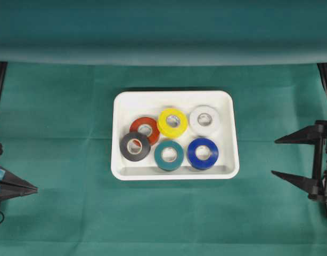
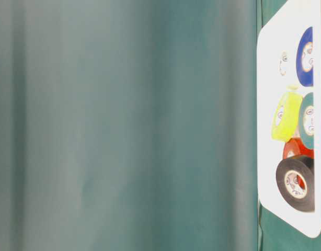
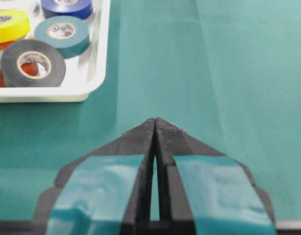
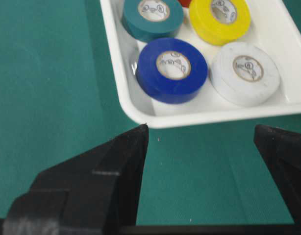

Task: Put the tape into the white case with the right arm.

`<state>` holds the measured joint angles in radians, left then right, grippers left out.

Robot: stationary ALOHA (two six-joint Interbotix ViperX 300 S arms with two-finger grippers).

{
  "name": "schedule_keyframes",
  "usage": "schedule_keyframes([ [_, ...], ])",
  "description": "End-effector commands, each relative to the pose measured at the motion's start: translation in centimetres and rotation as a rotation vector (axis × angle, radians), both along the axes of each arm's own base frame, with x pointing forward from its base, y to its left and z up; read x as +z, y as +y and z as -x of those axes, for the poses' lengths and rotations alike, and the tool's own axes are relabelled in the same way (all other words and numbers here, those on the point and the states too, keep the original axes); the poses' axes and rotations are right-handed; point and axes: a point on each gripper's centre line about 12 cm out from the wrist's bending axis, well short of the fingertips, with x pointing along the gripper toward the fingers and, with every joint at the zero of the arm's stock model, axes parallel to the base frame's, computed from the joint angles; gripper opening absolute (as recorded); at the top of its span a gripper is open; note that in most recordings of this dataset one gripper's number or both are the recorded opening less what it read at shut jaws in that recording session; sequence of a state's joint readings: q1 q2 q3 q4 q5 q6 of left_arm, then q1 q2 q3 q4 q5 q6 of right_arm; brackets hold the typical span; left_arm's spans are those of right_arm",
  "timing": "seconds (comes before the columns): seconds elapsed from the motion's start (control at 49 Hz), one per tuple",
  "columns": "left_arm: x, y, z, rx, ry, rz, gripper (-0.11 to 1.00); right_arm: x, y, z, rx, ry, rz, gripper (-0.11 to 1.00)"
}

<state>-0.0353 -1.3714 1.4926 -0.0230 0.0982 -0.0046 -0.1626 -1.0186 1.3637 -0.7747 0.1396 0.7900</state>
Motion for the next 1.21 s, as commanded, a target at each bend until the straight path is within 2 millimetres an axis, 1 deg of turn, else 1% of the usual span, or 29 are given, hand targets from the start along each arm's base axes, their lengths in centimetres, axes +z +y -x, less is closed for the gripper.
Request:
schedule_keyframes([
  [0.0,0.5,0.0,-0.1,0.004,-0.015,0.002,0.00,0.2,0.0,0.1,-0.005,-0.012,0.002,0.69],
  [0.347,0.5,0.1,-0.1,0.008,-0.015,0.003,0.00,-0.1,0.1,0.0,0.009,0.001,-0.003,0.70],
  [0.654,0.5,0.1,-0.1,0.010,-0.015,0.002,0.00,-0.1,2.5,-0.4,0.169,-0.058,-0.018,0.69],
  [1.185,0.5,0.1,-0.1,0.010,-0.015,0.002,0.00,-0.8,5.8,-0.2,0.374,-0.033,-0.029,0.69],
])
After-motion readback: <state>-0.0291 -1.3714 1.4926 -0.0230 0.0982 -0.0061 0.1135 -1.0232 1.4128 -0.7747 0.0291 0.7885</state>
